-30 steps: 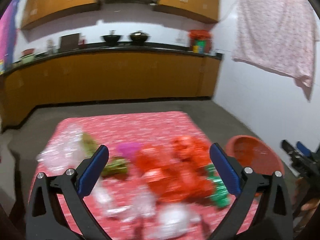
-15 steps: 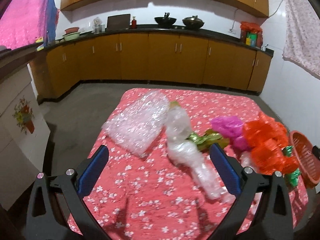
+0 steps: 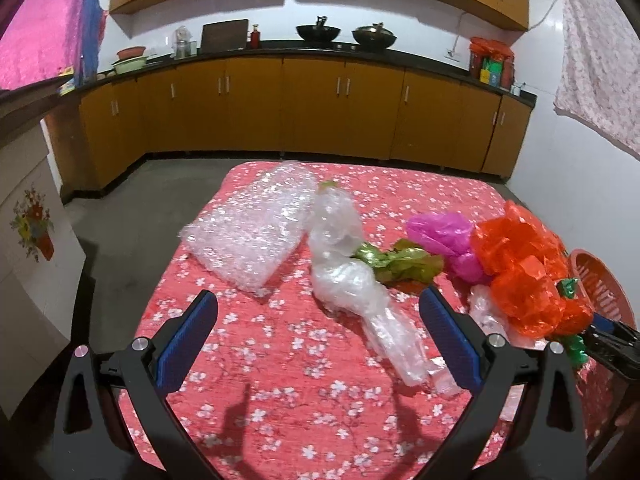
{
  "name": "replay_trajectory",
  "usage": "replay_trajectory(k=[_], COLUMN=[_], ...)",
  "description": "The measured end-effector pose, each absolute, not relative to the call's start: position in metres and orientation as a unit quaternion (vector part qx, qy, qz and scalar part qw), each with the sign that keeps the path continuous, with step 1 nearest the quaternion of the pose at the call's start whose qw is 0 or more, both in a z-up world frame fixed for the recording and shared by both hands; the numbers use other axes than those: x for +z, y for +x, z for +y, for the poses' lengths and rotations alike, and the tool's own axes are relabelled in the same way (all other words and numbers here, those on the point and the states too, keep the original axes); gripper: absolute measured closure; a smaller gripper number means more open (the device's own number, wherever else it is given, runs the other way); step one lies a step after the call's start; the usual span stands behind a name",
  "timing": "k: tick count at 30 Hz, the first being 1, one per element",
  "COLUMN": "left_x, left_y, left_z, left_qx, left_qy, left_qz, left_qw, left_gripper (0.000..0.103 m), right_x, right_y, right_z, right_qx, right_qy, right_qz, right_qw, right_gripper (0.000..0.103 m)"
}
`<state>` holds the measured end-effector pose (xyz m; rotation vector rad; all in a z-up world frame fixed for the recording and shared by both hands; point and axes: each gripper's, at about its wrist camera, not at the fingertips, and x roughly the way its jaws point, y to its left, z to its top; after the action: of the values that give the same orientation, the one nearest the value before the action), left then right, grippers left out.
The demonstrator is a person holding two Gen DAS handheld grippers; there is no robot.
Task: Collect trash
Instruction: 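Move both tools back over the table toward the remaining bags, then grasp the green bag with the right tool while the left tool grasps the white bag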
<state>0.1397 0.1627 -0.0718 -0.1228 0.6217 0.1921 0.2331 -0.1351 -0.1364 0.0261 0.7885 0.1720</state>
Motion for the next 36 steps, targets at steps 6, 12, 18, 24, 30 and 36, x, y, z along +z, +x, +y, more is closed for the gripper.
replay_trajectory(k=[6, 12, 18, 24, 30, 36], left_x=[-0.080, -0.092, -0.105, -0.120, -0.119, -0.105], left_y=[0.151, 0.176, 0.201, 0.215, 0.209, 0.184], left_z=[0.153, 0.155, 0.159, 0.155, 0.154, 0.154], left_qx=[0.093, 0.101, 0.099, 0.098, 0.091, 0.075], left_qy=[-0.066, -0.086, -0.114, -0.117, -0.120, -0.112], left_qz=[0.318, 0.348, 0.379, 0.410, 0.410, 0.391], left_qw=[0.941, 0.928, 0.913, 0.899, 0.900, 0.911], left_gripper=[0.005, 0.014, 0.021, 0.044, 0.063, 0.073], right_x=[-0.138, -0.139, -0.137, -0.137, -0.135, -0.128], right_y=[0.236, 0.234, 0.235, 0.235, 0.233, 0.226], right_z=[-0.125, -0.125, -0.129, -0.135, -0.140, -0.143], right_qx=[0.093, 0.094, 0.091, 0.089, 0.087, 0.087], right_qy=[-0.008, -0.004, 0.001, 0.006, 0.008, 0.012], right_qz=[0.384, 0.384, 0.385, 0.385, 0.382, 0.375], right_qw=[0.919, 0.919, 0.918, 0.919, 0.920, 0.923], right_gripper=[0.065, 0.073, 0.073, 0.073, 0.073, 0.073])
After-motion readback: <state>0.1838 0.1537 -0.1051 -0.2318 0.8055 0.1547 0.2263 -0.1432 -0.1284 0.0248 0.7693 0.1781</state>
